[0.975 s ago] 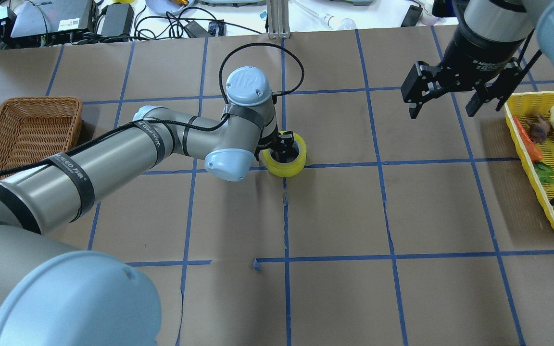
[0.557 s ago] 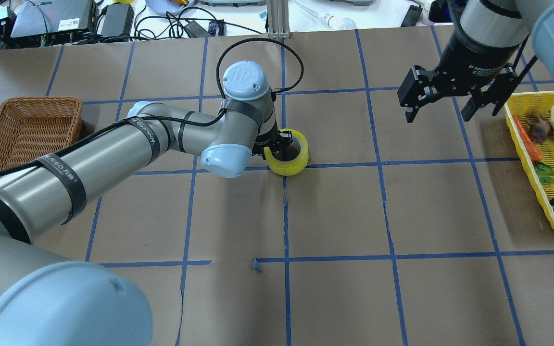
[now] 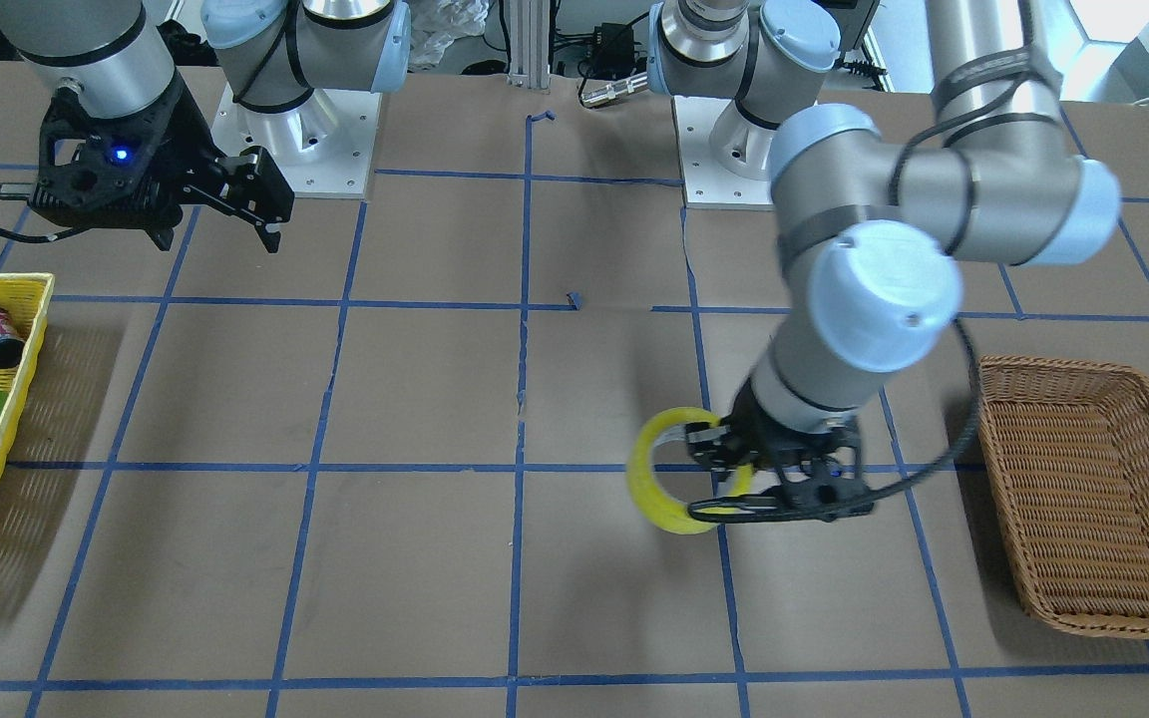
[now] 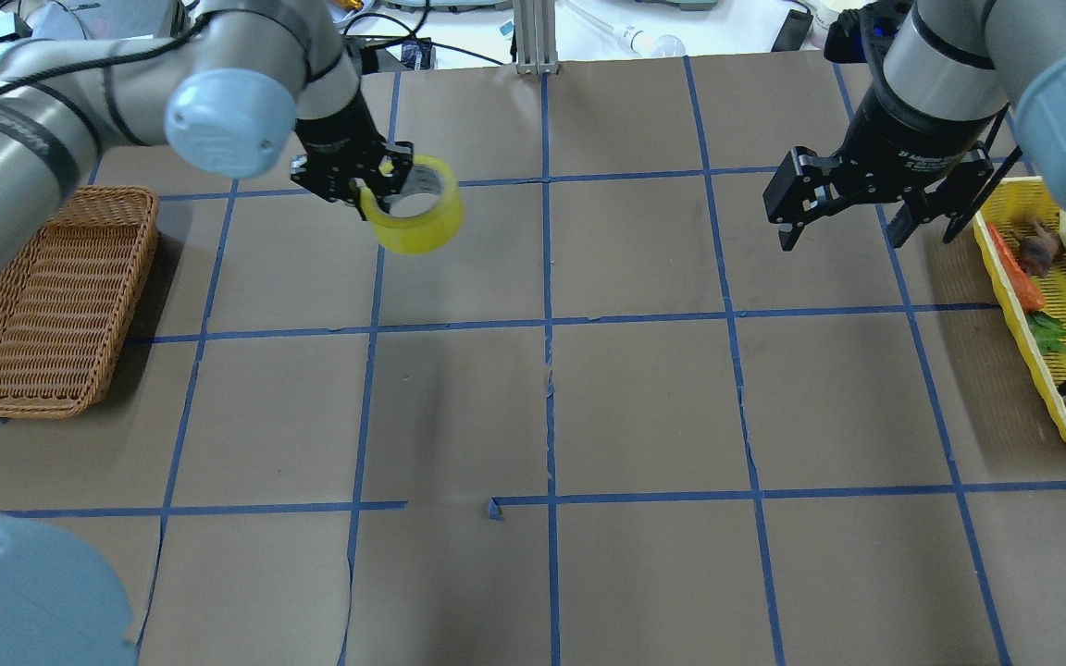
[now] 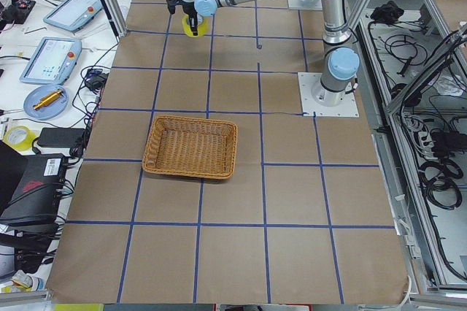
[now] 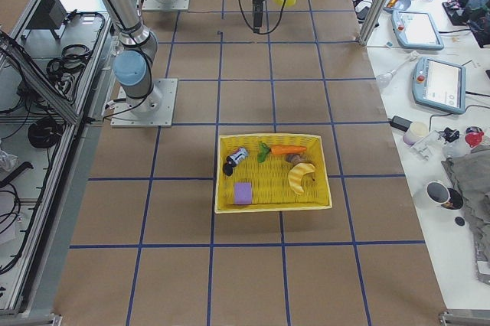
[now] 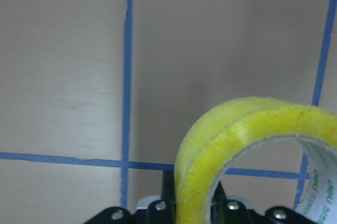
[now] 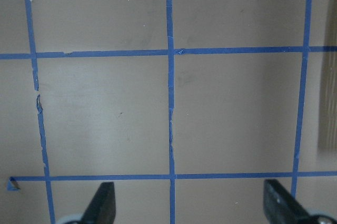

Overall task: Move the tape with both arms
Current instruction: 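Carry the tape roll with the left gripper into the wicker basket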

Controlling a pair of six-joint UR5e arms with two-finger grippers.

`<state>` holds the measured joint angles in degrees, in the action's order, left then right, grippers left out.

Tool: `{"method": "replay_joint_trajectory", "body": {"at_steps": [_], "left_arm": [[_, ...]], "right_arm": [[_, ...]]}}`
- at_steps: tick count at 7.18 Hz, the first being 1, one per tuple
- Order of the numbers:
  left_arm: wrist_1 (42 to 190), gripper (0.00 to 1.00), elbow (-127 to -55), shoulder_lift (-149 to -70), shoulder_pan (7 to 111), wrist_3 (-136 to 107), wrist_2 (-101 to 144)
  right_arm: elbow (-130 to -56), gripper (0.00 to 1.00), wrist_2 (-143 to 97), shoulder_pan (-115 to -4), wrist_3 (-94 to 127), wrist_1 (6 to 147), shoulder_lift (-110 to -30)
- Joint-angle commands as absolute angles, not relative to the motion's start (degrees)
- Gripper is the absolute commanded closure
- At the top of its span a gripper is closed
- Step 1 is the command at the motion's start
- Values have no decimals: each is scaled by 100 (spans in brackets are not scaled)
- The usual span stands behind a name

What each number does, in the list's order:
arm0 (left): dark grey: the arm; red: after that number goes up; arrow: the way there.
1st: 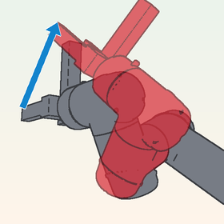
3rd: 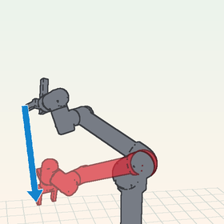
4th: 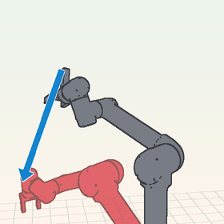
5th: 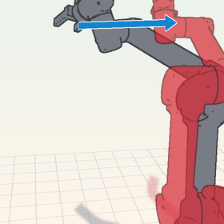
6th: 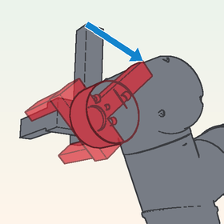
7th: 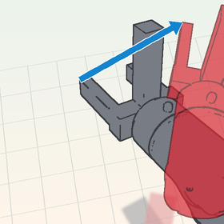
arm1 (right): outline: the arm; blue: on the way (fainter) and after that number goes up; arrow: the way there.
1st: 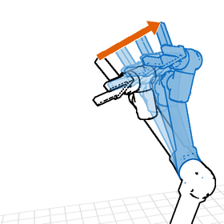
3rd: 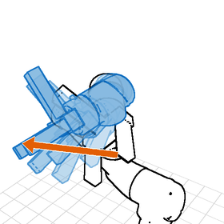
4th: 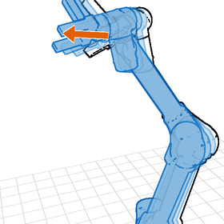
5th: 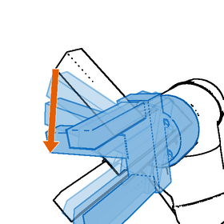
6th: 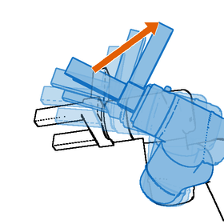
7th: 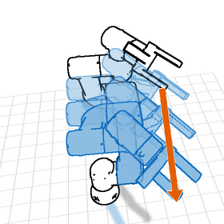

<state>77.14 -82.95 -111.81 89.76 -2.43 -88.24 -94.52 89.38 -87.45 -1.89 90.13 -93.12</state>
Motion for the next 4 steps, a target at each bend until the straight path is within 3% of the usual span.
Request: {"method": "replay_joint_trajectory", "body": {"at_steps": [1, 4], "left_arm": [[8207, 100, -8087, -11074, 7417, 1803, -8894], [8051, 100, -7946, -11372, 5878, 3417, -9405]], "right_arm": [[-9457, 0, 8930, -8763, -176, 9018, -9316], [-9475, 0, 8973, -8798, -211, 9009, -9334]]}}
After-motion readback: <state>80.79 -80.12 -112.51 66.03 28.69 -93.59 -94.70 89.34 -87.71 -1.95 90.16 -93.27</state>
